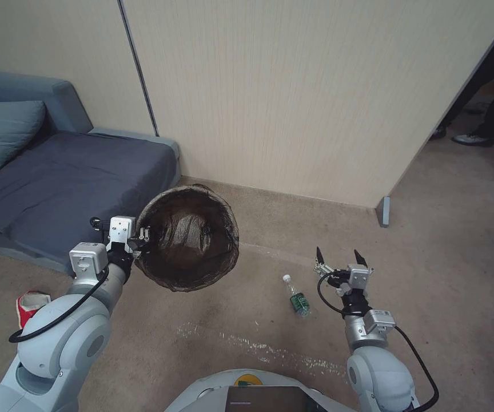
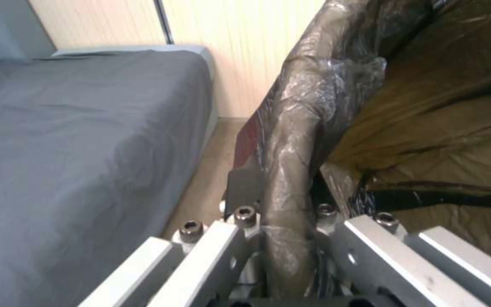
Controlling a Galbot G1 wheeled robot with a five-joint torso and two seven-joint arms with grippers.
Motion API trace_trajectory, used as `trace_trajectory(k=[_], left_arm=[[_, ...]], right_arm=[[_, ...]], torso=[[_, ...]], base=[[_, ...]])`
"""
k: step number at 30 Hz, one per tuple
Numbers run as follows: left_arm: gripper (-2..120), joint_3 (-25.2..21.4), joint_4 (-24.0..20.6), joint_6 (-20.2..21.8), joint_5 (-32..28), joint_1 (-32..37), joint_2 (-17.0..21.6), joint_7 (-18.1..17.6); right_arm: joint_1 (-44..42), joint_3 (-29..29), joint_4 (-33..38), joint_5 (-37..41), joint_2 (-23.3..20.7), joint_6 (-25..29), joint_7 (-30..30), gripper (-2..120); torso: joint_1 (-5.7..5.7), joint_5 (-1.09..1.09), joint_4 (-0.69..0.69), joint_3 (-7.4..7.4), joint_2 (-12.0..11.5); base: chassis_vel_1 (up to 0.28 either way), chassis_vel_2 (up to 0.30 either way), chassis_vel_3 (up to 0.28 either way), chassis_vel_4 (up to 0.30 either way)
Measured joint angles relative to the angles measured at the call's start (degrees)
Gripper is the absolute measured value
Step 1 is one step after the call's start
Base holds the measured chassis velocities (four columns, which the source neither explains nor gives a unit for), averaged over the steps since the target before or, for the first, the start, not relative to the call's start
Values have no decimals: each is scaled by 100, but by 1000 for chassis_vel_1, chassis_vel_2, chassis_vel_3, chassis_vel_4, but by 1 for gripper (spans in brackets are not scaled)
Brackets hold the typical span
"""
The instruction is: Pick up the trash bin, then pick up the garbage from the floor and place it into the trash bin.
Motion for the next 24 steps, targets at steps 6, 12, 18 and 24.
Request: trace_trajectory(k=[6, 12, 18, 24], left_arm=[[0, 96, 1, 0, 28, -123, 44, 10], [0, 191, 0, 1, 4, -266, 122, 15], [0, 193, 0, 0, -45, -235, 147, 2], [0, 229, 0, 0, -62, -170, 136, -15]], right_arm=[[197, -175, 323, 250, -243, -1424, 505, 100], [557, -208, 538, 1041, -651, -3089, 882, 100], [1082, -350, 219, 2617, -1170, -4354, 1372, 100], [1435, -641, -279, 3426, -1378, -4480, 1648, 100]], torso=[[-1, -1, 0, -2, 0], [-1, -1, 0, -2, 0], [-1, 0, 2, -1, 0], [-1, 0, 0, -1, 0]], base=[[-15, 35, 32, -27], [0, 0, 0, 0], [0, 0, 0, 0], [0, 0, 0, 0]])
